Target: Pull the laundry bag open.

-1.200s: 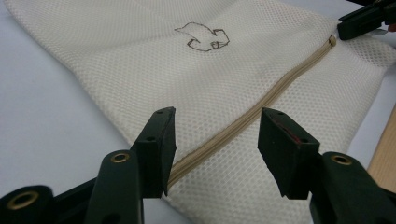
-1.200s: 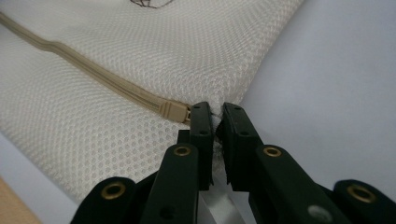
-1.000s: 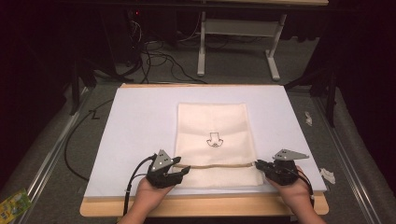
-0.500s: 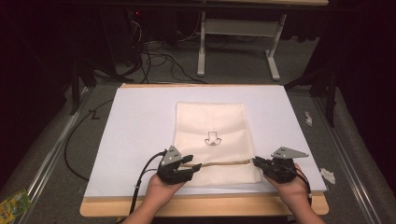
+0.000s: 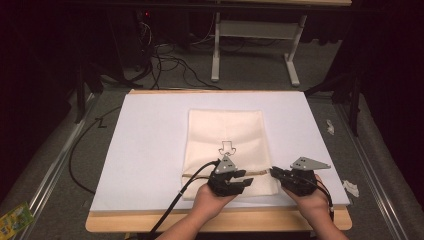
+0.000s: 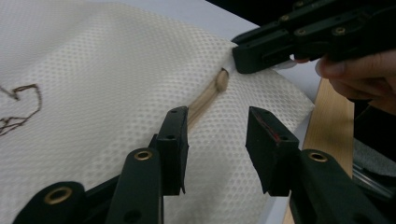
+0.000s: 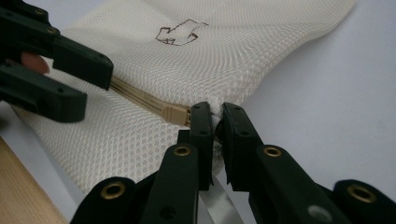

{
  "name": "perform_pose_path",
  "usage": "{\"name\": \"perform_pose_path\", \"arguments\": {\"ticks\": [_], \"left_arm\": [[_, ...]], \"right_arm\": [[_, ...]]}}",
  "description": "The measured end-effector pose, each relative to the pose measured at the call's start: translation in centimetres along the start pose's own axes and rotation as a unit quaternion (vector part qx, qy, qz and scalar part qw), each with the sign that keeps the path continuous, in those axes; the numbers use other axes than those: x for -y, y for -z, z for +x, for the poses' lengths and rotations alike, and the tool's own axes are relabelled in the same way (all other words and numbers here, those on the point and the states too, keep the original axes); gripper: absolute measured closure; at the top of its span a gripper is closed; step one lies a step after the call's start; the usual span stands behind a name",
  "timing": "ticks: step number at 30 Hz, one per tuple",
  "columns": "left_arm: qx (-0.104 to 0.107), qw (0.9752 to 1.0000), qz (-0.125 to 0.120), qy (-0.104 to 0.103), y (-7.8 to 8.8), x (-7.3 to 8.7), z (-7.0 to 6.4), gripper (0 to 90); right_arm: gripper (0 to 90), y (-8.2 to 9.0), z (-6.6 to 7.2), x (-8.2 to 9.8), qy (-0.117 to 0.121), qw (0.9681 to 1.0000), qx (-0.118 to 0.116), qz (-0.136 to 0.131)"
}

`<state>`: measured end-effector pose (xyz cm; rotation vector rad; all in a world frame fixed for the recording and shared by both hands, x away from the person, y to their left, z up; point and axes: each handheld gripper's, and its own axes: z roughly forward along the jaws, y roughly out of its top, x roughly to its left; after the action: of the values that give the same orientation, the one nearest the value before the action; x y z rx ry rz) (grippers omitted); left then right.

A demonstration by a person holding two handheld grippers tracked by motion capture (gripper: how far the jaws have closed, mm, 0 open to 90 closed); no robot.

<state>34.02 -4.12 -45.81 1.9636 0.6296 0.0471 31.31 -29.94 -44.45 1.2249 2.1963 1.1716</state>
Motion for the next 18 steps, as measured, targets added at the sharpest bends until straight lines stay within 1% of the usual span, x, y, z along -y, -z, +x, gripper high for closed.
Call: {"name": "perform_pose_path", "arguments": {"ticks": [3,6,7,11,13,14,18], "left_arm": [[0.0,1.0,0.006,0.007,-0.5,-0.2,-0.4,61.6],[0.005,0.9998,-0.002,0.017,-1.2,-0.4,-0.6,63.3],[0.004,0.9998,-0.002,0.02,-1.5,-0.4,-0.7,64.1],[-0.003,0.9997,-0.002,0.023,-2.6,-0.5,-0.8,66.8],[-0.007,0.9997,-0.003,0.025,-2.7,-0.5,-0.9,68.3],[-0.01,0.9995,-0.008,0.03,-2.9,-0.6,-0.9,69.0],[-0.012,0.9993,-0.02,0.029,-3.3,-0.9,-1.2,74.8]], "right_arm": [[84.7,0.3,0.3,-0.3,0.006,0.9999,-0.004,-0.009],[84.8,0.5,0.5,-0.4,0.003,0.9998,-0.01,-0.016],[84.8,0.5,0.5,-0.4,0.004,0.9998,-0.011,-0.018],[84.8,0.5,0.6,-0.5,0.007,0.9998,-0.012,-0.017],[84.8,0.5,0.6,-0.5,0.004,0.9997,-0.013,-0.019],[84.8,0.5,0.6,-0.5,0.005,0.9997,-0.013,-0.018],[84.8,0.5,0.6,-0.5,0.003,0.9997,-0.015,-0.021]]}}
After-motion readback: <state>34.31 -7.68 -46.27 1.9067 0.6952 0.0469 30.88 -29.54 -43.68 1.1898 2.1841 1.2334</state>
